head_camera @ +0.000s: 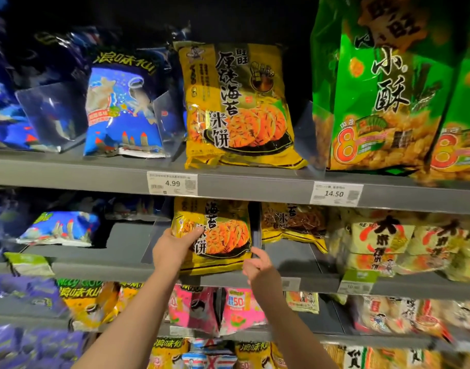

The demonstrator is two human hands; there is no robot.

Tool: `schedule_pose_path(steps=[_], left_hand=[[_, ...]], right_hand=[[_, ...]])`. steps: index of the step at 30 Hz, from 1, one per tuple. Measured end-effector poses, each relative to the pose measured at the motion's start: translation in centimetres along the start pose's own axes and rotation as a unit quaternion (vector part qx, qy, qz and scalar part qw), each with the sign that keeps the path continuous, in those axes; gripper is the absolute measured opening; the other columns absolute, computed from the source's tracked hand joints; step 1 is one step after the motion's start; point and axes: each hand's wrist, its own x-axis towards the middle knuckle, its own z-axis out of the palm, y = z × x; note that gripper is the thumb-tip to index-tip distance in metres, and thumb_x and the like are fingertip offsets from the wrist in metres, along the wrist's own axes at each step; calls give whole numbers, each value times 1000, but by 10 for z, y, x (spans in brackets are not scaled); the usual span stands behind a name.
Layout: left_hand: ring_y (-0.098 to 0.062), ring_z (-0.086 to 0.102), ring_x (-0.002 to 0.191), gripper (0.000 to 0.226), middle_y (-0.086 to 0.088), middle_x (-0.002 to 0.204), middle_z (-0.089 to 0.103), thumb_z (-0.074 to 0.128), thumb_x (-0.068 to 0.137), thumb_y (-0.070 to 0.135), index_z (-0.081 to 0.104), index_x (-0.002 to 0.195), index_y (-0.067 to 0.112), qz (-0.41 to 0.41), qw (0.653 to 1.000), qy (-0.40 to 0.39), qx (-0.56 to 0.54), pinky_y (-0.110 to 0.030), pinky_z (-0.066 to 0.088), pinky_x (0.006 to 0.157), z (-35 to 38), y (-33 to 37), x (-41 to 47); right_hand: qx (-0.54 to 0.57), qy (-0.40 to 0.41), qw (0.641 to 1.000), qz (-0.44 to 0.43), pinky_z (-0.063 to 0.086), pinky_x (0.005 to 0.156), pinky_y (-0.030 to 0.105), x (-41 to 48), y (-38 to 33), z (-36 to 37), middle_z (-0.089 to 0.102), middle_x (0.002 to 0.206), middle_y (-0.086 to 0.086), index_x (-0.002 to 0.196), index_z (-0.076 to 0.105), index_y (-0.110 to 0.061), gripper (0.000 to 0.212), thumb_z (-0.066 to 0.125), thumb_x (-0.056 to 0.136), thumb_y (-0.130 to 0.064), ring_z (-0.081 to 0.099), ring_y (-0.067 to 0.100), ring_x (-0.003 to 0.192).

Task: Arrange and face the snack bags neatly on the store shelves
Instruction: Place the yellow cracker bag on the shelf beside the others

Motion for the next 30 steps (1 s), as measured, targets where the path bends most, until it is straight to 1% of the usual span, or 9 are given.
schedule_pose_path(steps=[2, 7, 9, 12, 15, 18, 24, 26, 30], left_hand=[[-32, 60, 99, 55, -12, 103, 67, 69, 69, 58, 60, 99, 12, -1, 1000, 8, -28, -41, 47, 88, -8, 1, -13], [-35, 55, 108, 67, -7, 103, 58, 70, 72, 53, 56, 113, 1, -15, 996, 31, -84, -39, 41, 88, -20, 4, -62], [-33, 58, 101, 76, -7, 104, 63, 71, 60, 63, 59, 108, 5, -12, 992, 18, -128, -41, 45, 87, -23, -2, -84], [-31, 59, 103, 92, -12, 113, 64, 67, 47, 72, 60, 114, 10, -14, 985, 12, -172, -46, 46, 94, -19, -9, -115], [-28, 62, 100, 70, -8, 111, 66, 74, 62, 56, 61, 115, 11, -21, 973, -15, -230, -43, 47, 93, -6, -2, -145], [-29, 66, 92, 84, -8, 100, 71, 73, 40, 70, 66, 104, 16, -8, 974, -40, -222, -50, 50, 90, 16, 9, -156], [-25, 65, 94, 79, -6, 98, 71, 60, 41, 73, 65, 97, 17, 57, 985, -82, -139, -43, 48, 93, 67, 52, -165], [-26, 62, 98, 76, -7, 103, 69, 58, 53, 72, 64, 103, 15, 81, 989, -92, -83, -37, 46, 89, 80, 65, -163], [-30, 59, 103, 41, -12, 111, 66, 63, 84, 42, 59, 109, 10, 96, 990, -103, -7, -34, 43, 84, 110, 76, -156]], right_hand=[[-9, -5, 1000, -9, 42, 64, 18, -3, -2, -8, 59, 90, -9, 124, 52, -8, 30, 48, 94, -12, 50, 7, 64], [-11, -7, 1000, -13, 40, 84, 27, -21, -16, -39, 55, 118, -2, 133, 44, -19, 37, 48, 96, -20, 52, 16, 97], [-12, -15, 999, -36, 37, 88, 26, -32, -18, -56, 51, 124, -1, 133, 44, -19, 37, 47, 96, -26, 50, 14, 107], [-1, -37, 998, -47, 36, 84, 23, -48, -16, -79, 51, 118, -7, 131, 46, -22, 36, 43, 97, -34, 49, 10, 105], [8, -32, 998, -59, 39, 70, 17, -59, -13, -98, 55, 110, -9, 126, 49, -21, 33, 40, 98, -34, 50, 8, 96], [33, -9, 998, -60, 40, 74, 21, -69, -8, -121, 55, 109, -6, 126, 47, -20, 33, 46, 95, -35, 49, 5, 88], [2, 31, 998, -60, 35, 105, 33, -65, -1, -178, 37, 145, -1, 142, 31, -26, 64, 61, 87, -37, 36, 18, 133], [-19, 40, 997, -58, 33, 109, 35, -61, 3, -189, 33, 150, 0, 145, 26, -24, 71, 63, 86, -34, 32, 19, 137], [-47, 113, 992, -32, 35, 107, 37, -50, 11, -196, 36, 148, -2, 146, 25, -22, 69, 61, 88, -31, 36, 21, 136]])
